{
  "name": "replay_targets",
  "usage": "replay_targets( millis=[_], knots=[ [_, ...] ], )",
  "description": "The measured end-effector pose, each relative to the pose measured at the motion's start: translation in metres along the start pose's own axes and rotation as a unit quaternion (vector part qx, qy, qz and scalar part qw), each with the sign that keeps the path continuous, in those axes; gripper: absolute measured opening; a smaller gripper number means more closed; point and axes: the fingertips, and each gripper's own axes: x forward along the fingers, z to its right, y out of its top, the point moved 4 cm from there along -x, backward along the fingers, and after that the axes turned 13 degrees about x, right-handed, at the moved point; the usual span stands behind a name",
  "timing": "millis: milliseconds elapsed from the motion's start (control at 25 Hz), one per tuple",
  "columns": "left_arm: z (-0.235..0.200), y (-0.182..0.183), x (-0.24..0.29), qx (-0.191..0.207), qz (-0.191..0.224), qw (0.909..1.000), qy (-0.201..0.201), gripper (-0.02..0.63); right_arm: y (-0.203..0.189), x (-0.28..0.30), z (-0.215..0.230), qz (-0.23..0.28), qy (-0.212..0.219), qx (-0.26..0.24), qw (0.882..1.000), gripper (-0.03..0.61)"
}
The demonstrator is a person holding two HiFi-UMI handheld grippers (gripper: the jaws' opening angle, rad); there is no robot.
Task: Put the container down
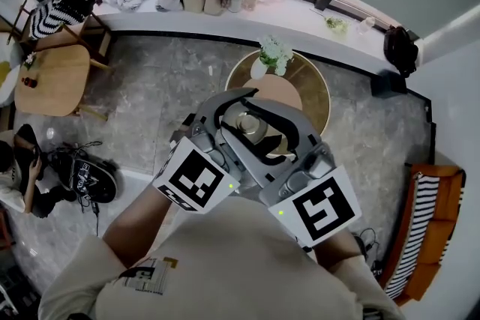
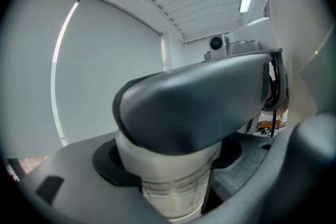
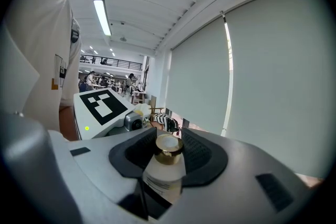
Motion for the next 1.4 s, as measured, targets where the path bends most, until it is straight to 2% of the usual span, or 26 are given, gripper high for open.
replay_targets(
  millis=[120, 400, 640, 880, 1200, 1280, 1400],
  knots=[
    [-0.021, -0.006, 0.011, 0.000, -0.004, 1.0000, -0.001, 0.342, 0.004, 0.014, 0.020, -0.003, -0.004, 0.002, 1.000, 0.144],
    [-0.020, -0.014, 0.016, 0.008, -0.004, 1.0000, 0.001, 0.342, -0.004, 0.015, 0.025, -0.005, -0.001, 0.001, 1.000, 0.144],
    [-0.023, -0.015, 0.026, 0.001, -0.012, 0.9998, 0.013, 0.342, -0.004, 0.014, 0.035, 0.000, 0.017, 0.002, 1.000, 0.144],
    [-0.032, -0.018, 0.063, -0.006, -0.021, 0.9996, 0.016, 0.342, -0.009, 0.008, 0.073, -0.003, 0.026, 0.003, 1.000, 0.144],
    [-0.048, -0.044, 0.089, -0.011, -0.033, 0.9988, 0.034, 0.342, -0.031, 0.022, 0.105, -0.016, 0.042, 0.002, 0.999, 0.144],
    [-0.055, -0.053, 0.093, -0.001, -0.038, 0.9986, 0.037, 0.342, -0.038, 0.029, 0.112, -0.018, 0.044, 0.002, 0.999, 0.144],
    [-0.061, -0.073, 0.104, 0.002, -0.025, 0.9987, 0.044, 0.342, -0.052, 0.042, 0.125, -0.019, 0.048, 0.000, 0.999, 0.143]
  ],
)
